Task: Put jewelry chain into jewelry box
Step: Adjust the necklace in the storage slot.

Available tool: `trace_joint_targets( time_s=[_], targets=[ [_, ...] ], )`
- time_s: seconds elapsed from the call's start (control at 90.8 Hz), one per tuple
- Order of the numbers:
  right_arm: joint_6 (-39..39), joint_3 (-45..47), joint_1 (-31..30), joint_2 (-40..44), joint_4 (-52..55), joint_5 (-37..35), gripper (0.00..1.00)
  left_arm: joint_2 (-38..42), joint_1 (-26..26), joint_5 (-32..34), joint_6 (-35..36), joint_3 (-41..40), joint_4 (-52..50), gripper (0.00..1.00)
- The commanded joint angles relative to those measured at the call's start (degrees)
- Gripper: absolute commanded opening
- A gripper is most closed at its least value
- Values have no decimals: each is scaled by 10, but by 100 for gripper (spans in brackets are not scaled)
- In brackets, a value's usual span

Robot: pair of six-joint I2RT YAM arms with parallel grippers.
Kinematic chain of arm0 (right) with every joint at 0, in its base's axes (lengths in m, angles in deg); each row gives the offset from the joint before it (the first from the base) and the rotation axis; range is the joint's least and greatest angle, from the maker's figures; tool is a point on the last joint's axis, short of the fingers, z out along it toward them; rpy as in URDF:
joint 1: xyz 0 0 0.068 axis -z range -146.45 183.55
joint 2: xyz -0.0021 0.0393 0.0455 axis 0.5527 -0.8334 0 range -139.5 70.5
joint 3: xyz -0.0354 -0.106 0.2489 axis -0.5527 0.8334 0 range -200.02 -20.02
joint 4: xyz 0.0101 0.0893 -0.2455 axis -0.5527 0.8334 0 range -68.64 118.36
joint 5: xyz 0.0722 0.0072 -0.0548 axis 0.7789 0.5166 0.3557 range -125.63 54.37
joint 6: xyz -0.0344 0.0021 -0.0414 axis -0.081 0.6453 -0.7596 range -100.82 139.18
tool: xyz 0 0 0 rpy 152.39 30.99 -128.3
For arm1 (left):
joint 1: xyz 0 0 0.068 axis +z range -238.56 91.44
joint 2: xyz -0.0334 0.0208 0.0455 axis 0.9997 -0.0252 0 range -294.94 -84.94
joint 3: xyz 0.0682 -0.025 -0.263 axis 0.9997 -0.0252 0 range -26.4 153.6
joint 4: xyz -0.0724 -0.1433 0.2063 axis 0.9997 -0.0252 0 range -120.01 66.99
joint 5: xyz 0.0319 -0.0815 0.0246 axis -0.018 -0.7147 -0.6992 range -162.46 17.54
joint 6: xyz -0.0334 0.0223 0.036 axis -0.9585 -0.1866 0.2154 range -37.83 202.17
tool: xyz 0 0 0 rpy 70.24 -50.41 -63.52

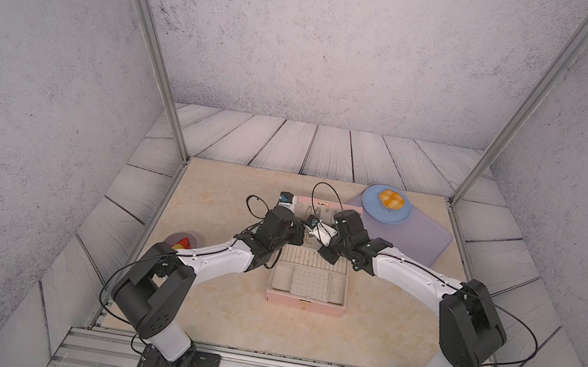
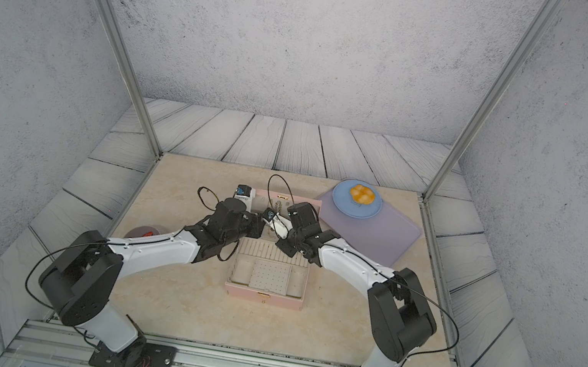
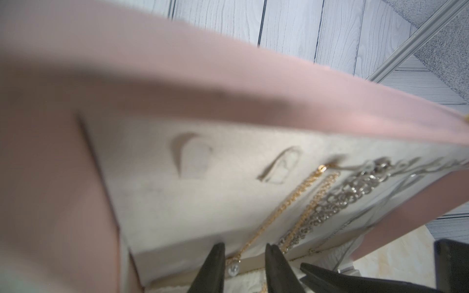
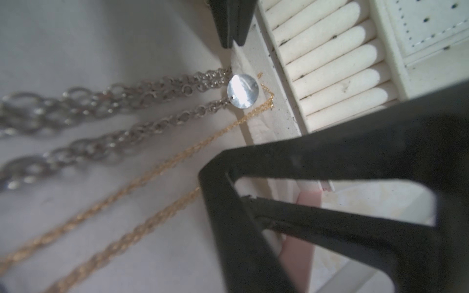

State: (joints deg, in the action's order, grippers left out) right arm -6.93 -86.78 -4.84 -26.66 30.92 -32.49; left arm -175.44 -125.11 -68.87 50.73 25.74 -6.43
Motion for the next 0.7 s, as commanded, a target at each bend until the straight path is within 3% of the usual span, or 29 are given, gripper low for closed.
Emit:
trace_joint_targets(
  time_s=[0.0,0.286,0.495,0.694],
  targets=[
    [8,6,2,10,-5,15,0,-19,3,28,-10,1,-29,33],
    [12,8,2,10,-9,16,0,-43,2,-11,-12,25,-11,25],
    [12,8,3,10,-11,14,0,-48,2,-44,-33,20,8,27],
    [13,10,3,11,-12,12,0,-65,3,-61,-33,25,24,21]
  ],
)
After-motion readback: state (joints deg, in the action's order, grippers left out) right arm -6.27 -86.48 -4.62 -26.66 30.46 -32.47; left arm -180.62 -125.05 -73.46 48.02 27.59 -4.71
